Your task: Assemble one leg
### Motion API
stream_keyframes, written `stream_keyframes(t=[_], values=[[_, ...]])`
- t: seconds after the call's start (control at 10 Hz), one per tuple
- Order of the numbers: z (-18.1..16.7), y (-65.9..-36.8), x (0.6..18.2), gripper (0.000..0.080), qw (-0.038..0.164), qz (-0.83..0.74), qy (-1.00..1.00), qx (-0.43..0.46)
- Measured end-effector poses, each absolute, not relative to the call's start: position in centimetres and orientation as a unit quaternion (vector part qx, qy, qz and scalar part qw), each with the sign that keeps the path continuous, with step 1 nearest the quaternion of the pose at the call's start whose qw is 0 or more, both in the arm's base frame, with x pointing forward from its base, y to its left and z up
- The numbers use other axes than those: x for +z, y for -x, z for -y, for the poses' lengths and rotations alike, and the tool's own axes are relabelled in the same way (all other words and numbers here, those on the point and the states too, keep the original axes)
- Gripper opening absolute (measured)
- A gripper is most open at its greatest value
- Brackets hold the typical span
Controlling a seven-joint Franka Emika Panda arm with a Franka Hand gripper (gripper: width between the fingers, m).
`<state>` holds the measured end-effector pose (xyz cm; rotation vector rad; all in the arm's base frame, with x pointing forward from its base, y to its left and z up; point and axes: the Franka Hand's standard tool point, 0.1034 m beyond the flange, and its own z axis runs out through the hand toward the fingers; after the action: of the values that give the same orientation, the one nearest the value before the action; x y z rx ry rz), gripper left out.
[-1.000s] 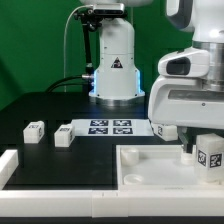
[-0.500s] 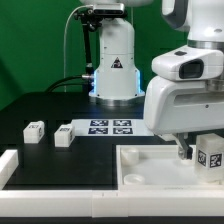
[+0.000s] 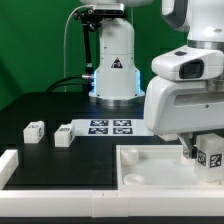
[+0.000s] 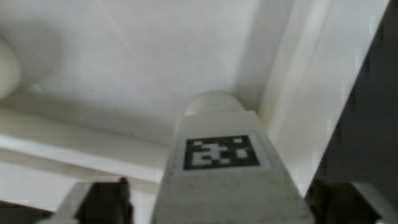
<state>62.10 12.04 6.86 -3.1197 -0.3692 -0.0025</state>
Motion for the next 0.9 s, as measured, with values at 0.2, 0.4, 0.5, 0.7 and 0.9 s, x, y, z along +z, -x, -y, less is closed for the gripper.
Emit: stream_keyframes(t=[0.2, 0.4, 0.5, 0.7, 0.9], values=[[-12.03, -62.10, 6.86, 0.0290, 0.000, 0.116, 0.993, -0.001], [-12.09, -62.09, 6.87, 0.0290, 0.003, -0.018, 1.000, -0.002], [-12.10, -61.96, 6.86, 0.0290, 0.003, -0.089, 0.996, -0.008], [-12.12, -61.94, 6.88, 0.0290, 0.005, -0.196, 0.981, -0.007], [-12.07, -61.94, 6.71, 0.0290, 0.012, -0.330, 0.944, -0.004]])
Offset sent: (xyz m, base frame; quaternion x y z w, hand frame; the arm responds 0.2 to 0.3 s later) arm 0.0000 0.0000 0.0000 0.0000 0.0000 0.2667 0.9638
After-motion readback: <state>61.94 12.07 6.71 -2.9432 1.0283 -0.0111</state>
